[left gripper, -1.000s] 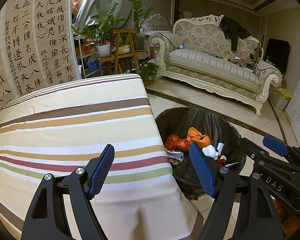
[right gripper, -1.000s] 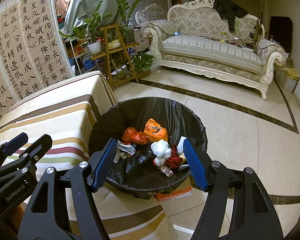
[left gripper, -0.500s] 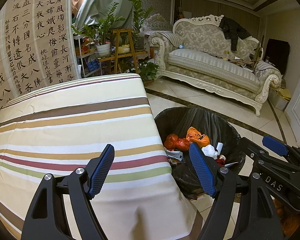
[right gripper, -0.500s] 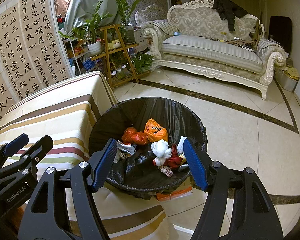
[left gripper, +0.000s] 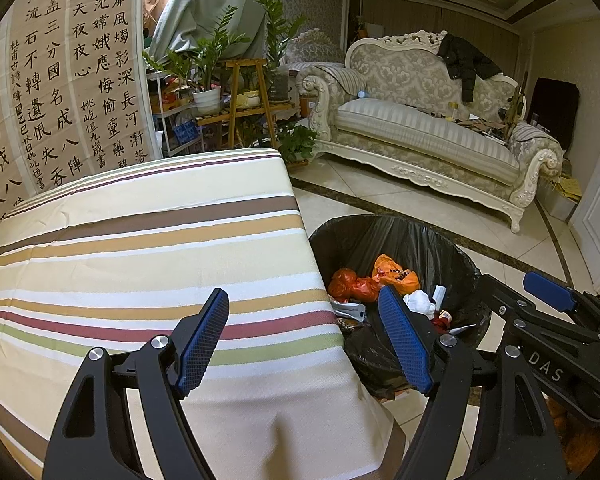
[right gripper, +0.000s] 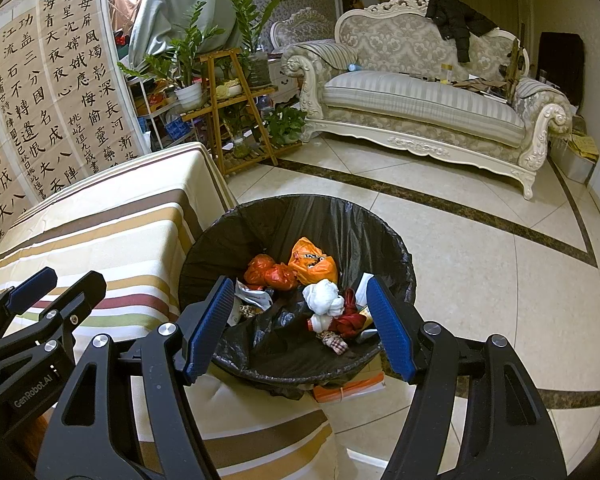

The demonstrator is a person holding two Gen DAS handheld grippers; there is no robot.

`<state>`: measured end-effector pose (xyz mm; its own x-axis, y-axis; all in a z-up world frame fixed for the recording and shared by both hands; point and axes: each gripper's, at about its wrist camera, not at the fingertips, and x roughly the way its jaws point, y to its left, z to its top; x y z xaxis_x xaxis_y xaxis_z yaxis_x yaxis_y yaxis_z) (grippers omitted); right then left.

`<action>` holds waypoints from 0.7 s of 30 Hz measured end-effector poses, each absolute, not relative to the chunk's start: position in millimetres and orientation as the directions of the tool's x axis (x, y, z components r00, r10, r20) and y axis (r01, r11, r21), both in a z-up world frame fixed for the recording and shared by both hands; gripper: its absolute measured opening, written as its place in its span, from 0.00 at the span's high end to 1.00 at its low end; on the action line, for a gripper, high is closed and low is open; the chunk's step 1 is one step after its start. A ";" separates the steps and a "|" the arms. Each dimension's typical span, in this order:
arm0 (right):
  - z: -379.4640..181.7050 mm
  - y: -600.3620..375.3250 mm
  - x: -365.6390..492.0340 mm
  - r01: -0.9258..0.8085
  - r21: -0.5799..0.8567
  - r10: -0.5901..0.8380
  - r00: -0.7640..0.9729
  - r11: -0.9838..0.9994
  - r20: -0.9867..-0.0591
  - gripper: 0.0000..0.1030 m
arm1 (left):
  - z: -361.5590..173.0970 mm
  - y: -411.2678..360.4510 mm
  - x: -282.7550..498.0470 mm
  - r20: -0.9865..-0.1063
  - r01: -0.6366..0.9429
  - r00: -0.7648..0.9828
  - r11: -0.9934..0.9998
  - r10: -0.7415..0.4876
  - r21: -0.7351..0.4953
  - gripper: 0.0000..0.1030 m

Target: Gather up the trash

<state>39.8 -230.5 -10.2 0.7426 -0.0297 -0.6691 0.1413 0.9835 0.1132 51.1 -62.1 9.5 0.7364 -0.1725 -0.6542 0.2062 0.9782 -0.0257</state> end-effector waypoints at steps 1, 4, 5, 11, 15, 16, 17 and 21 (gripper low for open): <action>-10.2 -230.5 39.8 0.141 0.113 -0.030 0.742 0.984 -0.669 0.35 | 9.6 -62.0 51.0 -0.654 0.207 0.737 0.978 -0.173 -0.026 0.27; -10.4 -230.4 39.8 0.142 0.113 -0.030 0.742 0.983 -0.670 0.35 | 9.1 -62.0 51.2 -0.654 0.208 0.737 0.978 -0.173 -0.025 0.27; -9.8 -230.4 39.5 0.142 0.114 -0.030 0.742 0.983 -0.670 0.35 | 10.2 -62.2 51.3 -0.653 0.209 0.737 0.978 -0.175 -0.025 0.27; -10.3 -230.4 39.7 0.141 0.113 -0.030 0.742 0.983 -0.670 0.35 | 14.9 -64.8 52.2 -0.651 0.211 0.739 0.977 -0.175 -0.023 0.27; -10.1 -230.3 39.6 0.141 0.113 -0.029 0.741 0.983 -0.671 0.35 | 15.9 -64.7 52.0 -0.649 0.208 0.741 0.978 -0.171 -0.020 0.27; -10.4 -230.3 39.8 0.141 0.113 -0.029 0.742 0.983 -0.670 0.35 | 16.7 -65.9 52.7 -0.650 0.209 0.741 0.978 -0.169 -0.016 0.27; -10.3 -230.3 39.8 0.141 0.113 -0.029 0.742 0.983 -0.670 0.35 | 17.2 -66.1 51.9 -0.649 0.211 0.742 0.977 -0.168 -0.013 0.27; -10.4 -230.1 39.8 0.141 0.113 -0.029 0.742 0.983 -0.670 0.35 | 17.4 -65.4 51.3 -0.641 0.212 0.748 0.977 -0.172 -0.015 0.24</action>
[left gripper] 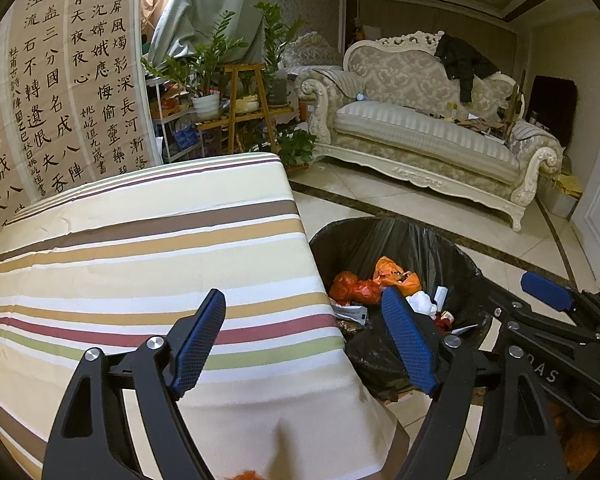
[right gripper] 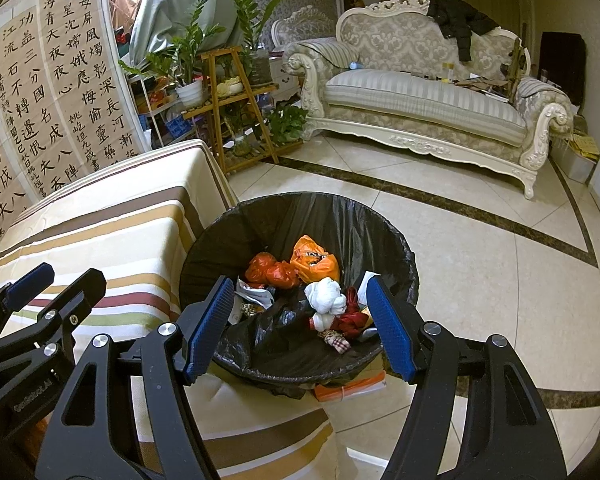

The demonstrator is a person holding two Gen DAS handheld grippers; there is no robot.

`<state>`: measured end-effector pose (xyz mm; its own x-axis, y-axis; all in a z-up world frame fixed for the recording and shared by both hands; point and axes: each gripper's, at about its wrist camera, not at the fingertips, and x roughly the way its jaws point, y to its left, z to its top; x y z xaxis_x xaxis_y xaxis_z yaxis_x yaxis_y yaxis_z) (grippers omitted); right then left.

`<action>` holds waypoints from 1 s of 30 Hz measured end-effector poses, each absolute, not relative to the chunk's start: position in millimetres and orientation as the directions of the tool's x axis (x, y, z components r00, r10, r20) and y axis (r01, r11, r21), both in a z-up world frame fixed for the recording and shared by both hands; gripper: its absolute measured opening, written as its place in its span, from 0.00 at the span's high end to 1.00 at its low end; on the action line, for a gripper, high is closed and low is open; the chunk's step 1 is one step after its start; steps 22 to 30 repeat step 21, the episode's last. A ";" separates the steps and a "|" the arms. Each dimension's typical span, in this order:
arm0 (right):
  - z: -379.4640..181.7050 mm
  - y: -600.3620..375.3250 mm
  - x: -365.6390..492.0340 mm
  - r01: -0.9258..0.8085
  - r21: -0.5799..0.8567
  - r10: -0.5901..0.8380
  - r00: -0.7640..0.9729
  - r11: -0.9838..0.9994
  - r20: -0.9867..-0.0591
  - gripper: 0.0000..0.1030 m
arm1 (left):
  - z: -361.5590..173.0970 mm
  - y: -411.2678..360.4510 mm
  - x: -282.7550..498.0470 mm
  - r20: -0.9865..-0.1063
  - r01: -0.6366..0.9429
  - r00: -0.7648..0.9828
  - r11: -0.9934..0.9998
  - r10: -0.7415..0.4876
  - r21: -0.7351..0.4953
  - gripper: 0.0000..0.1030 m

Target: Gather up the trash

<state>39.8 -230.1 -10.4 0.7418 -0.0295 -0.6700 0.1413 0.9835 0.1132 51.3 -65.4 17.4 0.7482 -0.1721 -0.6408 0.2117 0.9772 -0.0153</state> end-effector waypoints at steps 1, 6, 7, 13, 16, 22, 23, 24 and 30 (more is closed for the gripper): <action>-10.4 -230.1 39.9 0.141 0.113 -0.029 0.742 0.983 -0.670 0.35 | 18.1 -65.4 51.8 -0.638 0.210 0.751 0.977 -0.173 -0.018 0.24; -10.2 -230.0 39.9 0.141 0.113 -0.029 0.741 0.983 -0.671 0.35 | 19.2 -62.6 53.8 -0.624 0.204 0.760 0.978 -0.184 -0.041 0.19; -10.2 -230.0 39.9 0.141 0.113 -0.030 0.741 0.983 -0.671 0.35 | 19.3 -62.2 54.0 -0.619 0.199 0.763 0.979 -0.183 -0.043 0.19; -11.2 -225.5 38.6 0.136 0.111 -0.025 0.737 0.984 -0.675 0.35 | 16.1 -60.8 53.4 -0.613 0.192 0.772 0.981 -0.167 -0.026 0.19; -12.0 -219.5 37.4 0.127 0.109 -0.020 0.737 0.986 -0.676 0.35 | 12.5 -56.0 56.6 -0.630 0.169 0.762 0.985 -0.153 -0.034 0.19; -12.5 -207.5 42.3 0.104 0.103 -0.007 0.735 0.989 -0.678 0.33 | 6.8 -41.8 64.0 -0.660 0.142 0.739 0.989 -0.133 -0.040 0.19; -12.5 -207.5 42.3 0.104 0.103 -0.007 0.735 0.989 -0.678 0.33 | 6.8 -41.8 64.0 -0.660 0.142 0.739 0.989 -0.133 -0.040 0.19; -12.5 -207.5 42.3 0.104 0.103 -0.007 0.735 0.989 -0.678 0.33 | 6.8 -41.8 64.0 -0.660 0.142 0.739 0.989 -0.133 -0.040 0.19; -12.5 -207.5 42.3 0.104 0.103 -0.007 0.735 0.989 -0.678 0.33 | 6.8 -41.8 64.0 -0.660 0.142 0.739 0.989 -0.133 -0.040 0.19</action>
